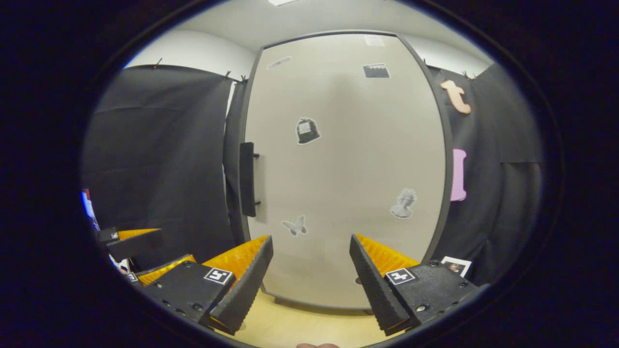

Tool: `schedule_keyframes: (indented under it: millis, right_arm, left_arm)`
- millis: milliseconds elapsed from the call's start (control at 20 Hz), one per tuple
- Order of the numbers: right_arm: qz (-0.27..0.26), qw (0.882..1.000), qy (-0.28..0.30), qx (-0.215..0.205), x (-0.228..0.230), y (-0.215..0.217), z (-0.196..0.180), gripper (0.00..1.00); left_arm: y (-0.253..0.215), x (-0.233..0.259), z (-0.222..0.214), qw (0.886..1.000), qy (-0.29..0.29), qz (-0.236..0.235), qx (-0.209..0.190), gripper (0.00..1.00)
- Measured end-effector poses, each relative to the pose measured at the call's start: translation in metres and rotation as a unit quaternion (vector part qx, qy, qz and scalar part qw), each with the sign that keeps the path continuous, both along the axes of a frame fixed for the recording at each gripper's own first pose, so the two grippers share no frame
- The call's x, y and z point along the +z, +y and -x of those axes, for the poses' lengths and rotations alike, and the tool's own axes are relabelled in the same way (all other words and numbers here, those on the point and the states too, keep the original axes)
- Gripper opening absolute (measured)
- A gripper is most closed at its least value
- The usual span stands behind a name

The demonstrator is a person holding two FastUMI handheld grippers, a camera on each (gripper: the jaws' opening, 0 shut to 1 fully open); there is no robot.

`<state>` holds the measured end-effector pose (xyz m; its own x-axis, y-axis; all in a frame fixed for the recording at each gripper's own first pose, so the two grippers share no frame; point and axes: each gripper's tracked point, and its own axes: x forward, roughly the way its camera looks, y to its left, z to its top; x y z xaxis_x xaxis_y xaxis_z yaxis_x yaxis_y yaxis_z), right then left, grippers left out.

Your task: Open the cabinet door with the right hand, grasp the bottle in the cabinet with the left hand and place it on the coaster, then close the cabinet door with the right hand.

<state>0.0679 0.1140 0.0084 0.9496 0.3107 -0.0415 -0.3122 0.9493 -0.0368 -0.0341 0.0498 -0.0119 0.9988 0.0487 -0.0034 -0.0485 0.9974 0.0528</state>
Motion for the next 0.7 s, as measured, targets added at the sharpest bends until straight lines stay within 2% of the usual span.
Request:
schedule_keyframes:
  millis: [300, 500, 700]
  right_arm:
    - [0.010, 0.999, -0.023, 0.035, 0.018, 0.056, -0.033, 1.00]
    - [0.026, 0.998, -0.047, 0.045, 0.031, 0.090, -0.049, 1.00]
    - [0.054, 0.996, -0.052, 0.046, 0.027, 0.123, -0.067, 1.00]
  left_arm:
    - [0.041, -0.007, 0.021, 0.999, 0.012, -0.013, 0.042, 0.94]
    - [0.085, -0.016, 0.037, 0.995, 0.023, -0.018, 0.092, 0.95]
    - [0.116, -0.021, 0.054, 0.992, 0.031, -0.018, 0.124, 0.94]
